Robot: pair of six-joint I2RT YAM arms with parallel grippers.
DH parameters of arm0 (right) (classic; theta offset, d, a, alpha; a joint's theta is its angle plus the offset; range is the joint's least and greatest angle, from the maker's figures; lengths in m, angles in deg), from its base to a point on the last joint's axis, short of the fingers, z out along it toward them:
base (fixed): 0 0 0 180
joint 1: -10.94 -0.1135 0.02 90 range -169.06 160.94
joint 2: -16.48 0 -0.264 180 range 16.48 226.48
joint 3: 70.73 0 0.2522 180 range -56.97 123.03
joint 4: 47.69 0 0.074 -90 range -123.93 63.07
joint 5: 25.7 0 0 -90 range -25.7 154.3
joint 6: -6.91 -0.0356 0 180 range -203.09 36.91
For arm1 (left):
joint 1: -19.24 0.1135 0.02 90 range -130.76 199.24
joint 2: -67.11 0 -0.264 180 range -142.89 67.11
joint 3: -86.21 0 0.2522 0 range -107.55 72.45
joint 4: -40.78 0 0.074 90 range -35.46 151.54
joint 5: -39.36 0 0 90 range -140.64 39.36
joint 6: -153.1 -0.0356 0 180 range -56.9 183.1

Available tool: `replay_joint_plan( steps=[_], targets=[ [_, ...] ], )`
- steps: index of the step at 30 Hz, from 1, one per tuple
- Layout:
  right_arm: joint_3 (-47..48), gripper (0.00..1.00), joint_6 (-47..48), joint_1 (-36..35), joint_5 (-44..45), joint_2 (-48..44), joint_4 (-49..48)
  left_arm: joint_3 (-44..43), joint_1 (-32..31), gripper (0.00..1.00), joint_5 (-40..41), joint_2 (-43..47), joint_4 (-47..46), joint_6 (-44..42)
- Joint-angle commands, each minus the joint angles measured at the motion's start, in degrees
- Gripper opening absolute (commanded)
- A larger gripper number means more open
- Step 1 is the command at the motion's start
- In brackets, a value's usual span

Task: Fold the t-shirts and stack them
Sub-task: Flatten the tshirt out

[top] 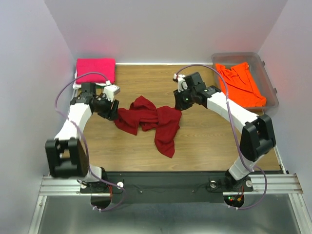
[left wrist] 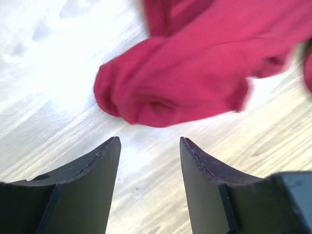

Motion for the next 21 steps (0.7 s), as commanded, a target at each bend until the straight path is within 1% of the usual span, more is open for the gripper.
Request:
replay_joint_plan(
  steps=[1, 2, 3, 4, 5, 6, 7, 9, 13, 14, 15, 17, 18, 19, 20, 21],
  targets=[
    [4.05, 0.32, -6.17, -3.06, -5.27, 3.88, -2.06, 6.32, -7.47, 0.63, 2.37, 10.58, -3.79, 3.46],
    [4.57, 0.33, -6.79, -3.5, -5.7, 4.95, -2.06, 7.9, -10.62, 0.78, 2.29, 11.11, -4.66, 3.38],
    [5.27, 0.33, -7.32, -3.94, -6.06, 6.17, -2.15, 7.75, -11.69, 0.98, 3.42, 11.29, -4.67, 4.42],
    [5.72, 0.33, -7.85, -4.9, -6.06, 7.14, -2.15, 7.83, -12.92, 0.99, 4.56, 10.77, -6.93, 6.35],
    [6.24, 0.34, -8.47, -5.52, -5.71, 8.02, -2.06, 7.92, -14.33, 0.99, 5.7, 10.07, -7.3, 7.41],
    [6.77, 0.38, -8.82, -6.05, -4.49, 9.86, -2.06, 8.01, -16.86, 0.99, 6.41, 8.5, -7.31, 7.6],
    [7.47, 0.38, -9.0, -6.83, -3.96, 10.49, -2.15, 8.44, -18.46, 0.99, 8.33, 7.7, -8.44, 8.56],
    [8.27, 0.39, -9.44, -7.63, -2.38, 12.07, -2.15, 9.67, -22.49, 0.99, 11.68, 6.46, -8.97, 8.83],
    [8.71, 0.4, -9.88, -8.6, -0.09, 14.36, -2.06, 10.38, -28.31, 0.99, 17.13, 3.4, -11.87, 10.67],
    [8.45, 0.4, -10.31, -8.51, -0.08, 15.14, -2.15, 10.21, -29.27, 0.94, 19.4, 2.34, -12.05, 11.37],
    [8.27, 0.4, -10.49, -8.51, 0.09, 15.41, -2.15, 9.94, -30.06, 0.89, 20.03, 0.5, -12.31, 11.9],
    [7.83, 0.39, -10.84, -8.51, 0.09, 15.85, -2.06, 9.16, -30.42, 0.77, 22.66, -1.88, -12.49, 12.52],
    [7.22, 0.38, -11.02, -8.51, 0.27, 15.94, -2.15, 8.89, -30.42, 0.67, 23.2, -3.02, -12.32, 12.87],
    [6.34, 0.35, -10.85, -8.51, 0.09, 16.03, -2.06, 7.49, -30.42, 0.6, 24.51, -7.38, -11.62, 13.57],
    [5.99, 0.33, -10.67, -8.6, 0.18, 15.86, -2.06, 6.87, -30.42, 0.57, 24.87, -8.65, -11.27, 13.66],
    [5.11, 0.31, -10.49, -8.6, 0.18, 15.59, -1.98, 6.43, -30.51, 0.57, 25.05, -10.49, -10.83, 13.66]
  ],
)
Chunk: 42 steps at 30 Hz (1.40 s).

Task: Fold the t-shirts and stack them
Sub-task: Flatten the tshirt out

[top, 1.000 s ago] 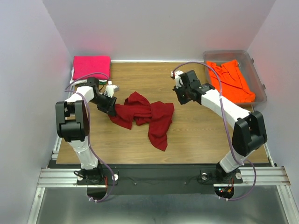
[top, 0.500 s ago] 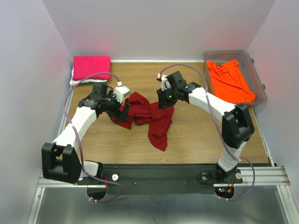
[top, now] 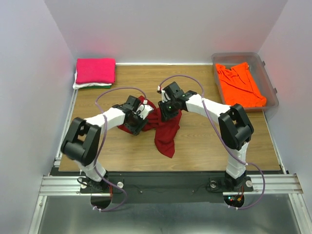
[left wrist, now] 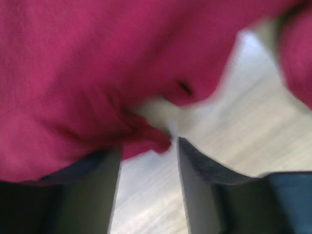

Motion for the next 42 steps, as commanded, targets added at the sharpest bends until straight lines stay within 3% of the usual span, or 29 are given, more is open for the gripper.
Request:
replay_joint_plan(
  steps=[1, 2, 5, 6, 9, 15, 18, 19, 22, 24, 25, 26, 27, 32, 34, 38, 42],
  targets=[
    [-1.14, 0.27, 0.13, 0.19, 1.4, -1.21, -1.3, -3.5, 0.26, 0.51, 4.74, -6.15, 0.28, 1.88],
    [-2.54, 0.24, 0.57, 0.1, 2.19, -2.01, -1.3, -3.59, 0.52, 0.34, 4.57, -5.9, 0.63, 1.8],
    [-4.74, 0.13, 3.02, 0.28, 3.25, -6.21, -1.03, -3.94, 1.93, 0.04, 0.99, -2.74, 2.47, 0.4],
    [-5.45, 0.1, 3.82, 0.45, 3.43, -7.62, -0.95, -4.37, 3.33, 0.0, -0.42, -1.25, 3.7, -0.57],
    [-7.65, 0.01, 7.15, 1.42, 5.27, -12.81, -0.42, -6.74, 6.4, 0.0, -8.07, 6.91, 12.2, -6.45],
    [-12.04, 0.01, 15.94, 4.14, 9.14, -18.53, 1.07, -11.84, 6.51, 0.0, -13.0, 10.81, 25.84, -13.94],
    [-12.84, 0.47, 18.23, 4.14, 7.22, -20.29, 1.6, -13.6, 2.91, 0.0, -16.07, 9.06, 28.13, -14.03],
    [-12.84, 0.68, 18.5, 4.32, 6.86, -21.25, 1.6, -14.39, -0.41, 0.0, -18.26, 8.35, 28.58, -14.29],
    [-12.14, 0.71, 18.59, 4.32, 6.77, -22.49, 1.69, -15.19, -6.92, 0.0, -19.94, 5.37, 28.41, -14.12],
    [-12.05, 0.71, 19.29, 5.19, 5.46, -22.93, 2.04, -15.8, -11.15, 0.22, -20.56, 3.7, 27.97, -14.29],
    [-12.13, 0.71, 19.81, 5.46, 4.14, -23.71, 2.3, -16.24, -10.9, 0.43, -22.22, 3.34, 28.05, -14.72],
    [-12.22, 0.71, 20.52, 5.55, 2.91, -23.98, 2.65, -16.07, -9.85, 0.43, -23.02, 3.6, 27.97, -15.16],
    [-12.57, 0.69, 22.26, 5.55, 0.03, -24.42, 3.27, -15.63, -8.89, 0.56, -23.46, 4.73, 27.88, -15.52],
    [-13.54, 0.62, 25.97, 5.46, -11.32, -24.96, 3.71, -10.11, -0.72, 0.65, -23.29, 10.01, 26.56, -17.71],
    [-13.1, 0.59, 26.32, 4.24, -15.02, -23.99, 2.84, -9.22, 6.04, 0.65, -23.46, 10.98, 26.56, -19.3],
    [-12.49, 0.52, 25.97, -1.56, -12.66, -21.53, -0.59, -8.86, 14.92, 0.66, -20.24, 9.49, 26.39, -22.02],
    [-12.31, 0.5, 25.36, -7.88, -10.73, -18.8, -3.75, -5.88, 19.15, 0.66, -18.37, 6.59, 25.86, -25.18]
  ],
)
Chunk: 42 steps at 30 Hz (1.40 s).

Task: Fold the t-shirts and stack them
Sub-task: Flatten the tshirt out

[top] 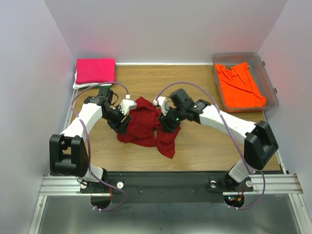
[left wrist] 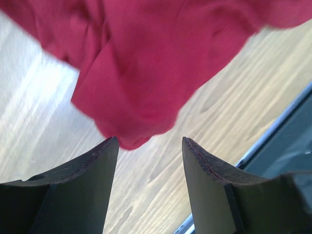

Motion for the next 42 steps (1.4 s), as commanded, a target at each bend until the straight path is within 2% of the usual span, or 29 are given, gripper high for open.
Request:
replay_joint_plan(
  steps=[1, 5, 6, 8, 9, 12, 13, 16, 29, 37, 40, 41, 42],
  targets=[
    [0.08, 0.5, 0.79, -7.34, 0.7, 2.66, -6.18, 3.17, 3.11, 0.66, 1.57, -3.02, -0.13, -4.47],
    [-2.55, 0.5, 1.4, -10.96, 3.52, 5.99, -10.84, 3.36, 5.76, 0.67, 1.13, -7.69, -2.24, -4.55],
    [-2.82, 0.5, 1.49, -11.75, 4.4, 6.62, -11.81, 3.27, 6.19, 0.63, 0.87, -8.65, -2.59, -4.47],
    [-3.61, 0.5, 2.19, -14.21, 6.95, 7.67, -14.62, 1.7, 6.72, 0.49, -0.97, -11.55, -1.9, -4.73],
    [-3.79, 0.5, 2.63, -14.91, 8.0, 8.81, -15.67, 0.64, 7.6, 0.3, -1.94, -12.52, -0.94, -5.25],
    [-3.97, 0.5, 4.04, -17.38, 11.61, 10.13, -19.72, -4.19, 9.36, 0.04, -6.94, -16.04, 4.24, -6.49],
    [-3.7, 0.51, 4.48, -18.16, 12.83, 11.36, -20.94, -6.12, 9.62, 0.01, -8.79, -17.35, 6.52, -7.01],
    [-1.51, 0.51, 5.53, -19.84, 14.34, 13.21, -22.19, -7.8, 11.91, 0.0, -10.82, -19.21, 9.26, -8.07],
    [8.25, 0.51, 5.8, -22.66, 12.67, 21.98, -23.77, -9.12, 12.53, 0.0, -13.02, -21.76, 10.85, -7.46],
    [6.59, 0.5, 6.24, -22.66, 12.93, 27.62, -25.87, -11.5, 13.05, 0.0, -16.27, -21.76, 15.76, -7.98],
    [4.66, 0.36, 6.5, -22.66, 13.02, 27.89, -26.05, -14.83, 13.58, 0.0, -17.59, -22.63, 17.09, -6.94],
    [4.04, 0.26, 6.68, -22.66, 12.24, 26.93, -25.97, -17.28, 14.02, 0.0, -18.03, -23.16, 17.09, -5.54],
    [3.43, 0.22, 6.68, -22.66, 11.88, 26.32, -25.97, -18.78, 14.19, 0.0, -18.21, -23.95, 17.0, -4.83]
  ],
)
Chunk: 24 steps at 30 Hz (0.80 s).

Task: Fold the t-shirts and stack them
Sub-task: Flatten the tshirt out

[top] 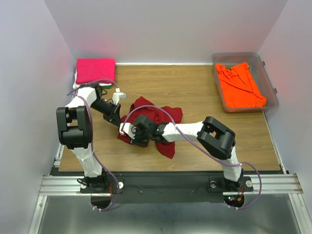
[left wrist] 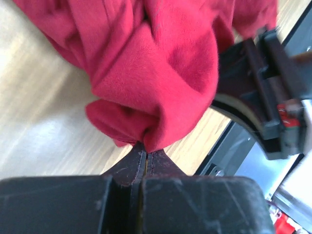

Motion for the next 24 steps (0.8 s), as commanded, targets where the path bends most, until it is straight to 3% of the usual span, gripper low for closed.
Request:
replay_joint_plan(
  steps=[1, 3, 5, 8, 11, 13, 16, 18, 19, 21, 22, 23, 24],
  targets=[
    [-4.29, 0.17, 1.15, -0.65, -1.39, -1.1, -0.07, -7.99, 1.39, 0.0, -3.83, -3.18, 2.82, 2.19],
    [-5.88, 0.03, 1.68, -0.65, -2.97, -3.38, -0.07, -12.65, 2.0, 0.0, -4.18, -5.21, 0.2, 7.54],
    [-7.73, 0.01, 2.46, -0.65, -5.08, -5.22, -0.07, -16.07, 2.53, 0.0, -2.96, -8.29, -5.34, 14.45],
    [-8.96, 0.01, 2.56, -0.65, -6.58, -6.2, 0.11, -19.42, 3.06, 0.24, -0.76, -12.07, -10.54, 18.62],
    [-8.79, 0.01, 1.51, -0.65, -7.89, -6.55, 0.37, -20.84, 5.25, 0.39, -1.71, -13.92, -8.8, 17.94],
    [-7.65, 0.01, 0.54, -0.65, -8.07, -6.38, 0.55, -18.48, 7.18, 0.55, -4.52, -10.96, -7.04, 13.65],
    [-5.54, 0.01, -1.57, -0.65, -8.51, -5.41, 0.55, -11.1, 10.26, 0.61, -4.62, -5.16, -4.31, 7.06],
    [-3.88, 0.04, -2.97, -0.56, -9.04, -3.92, 0.72, -4.36, 10.53, 0.65, -1.64, 5.53, -0.88, -6.71],
    [-3.34, 0.06, -3.59, -0.56, -9.04, -3.57, 0.73, -1.62, 10.53, 0.66, 0.2, 8.72, -1.92, -6.77],
    [-2.81, 0.21, -5.43, -0.21, -9.39, -3.74, 0.73, 6.53, 10.62, 0.67, 5.04, 14.79, -3.42, -13.68],
    [-2.55, 0.32, -6.22, 0.06, -9.57, -4.35, 0.73, 9.02, 10.79, 0.67, 6.01, 17.6, -3.77, -16.15],
    [-2.63, 0.51, -6.93, 0.75, -10.09, -5.49, 0.73, 11.22, 10.79, 0.67, 6.8, 22.59, -4.91, -18.17],
    [-2.37, 0.57, -8.68, 1.2, -10.53, -7.5, 0.73, 14.9, 10.79, 0.68, 7.77, 24.73, -5.18, -22.63]
  ],
)
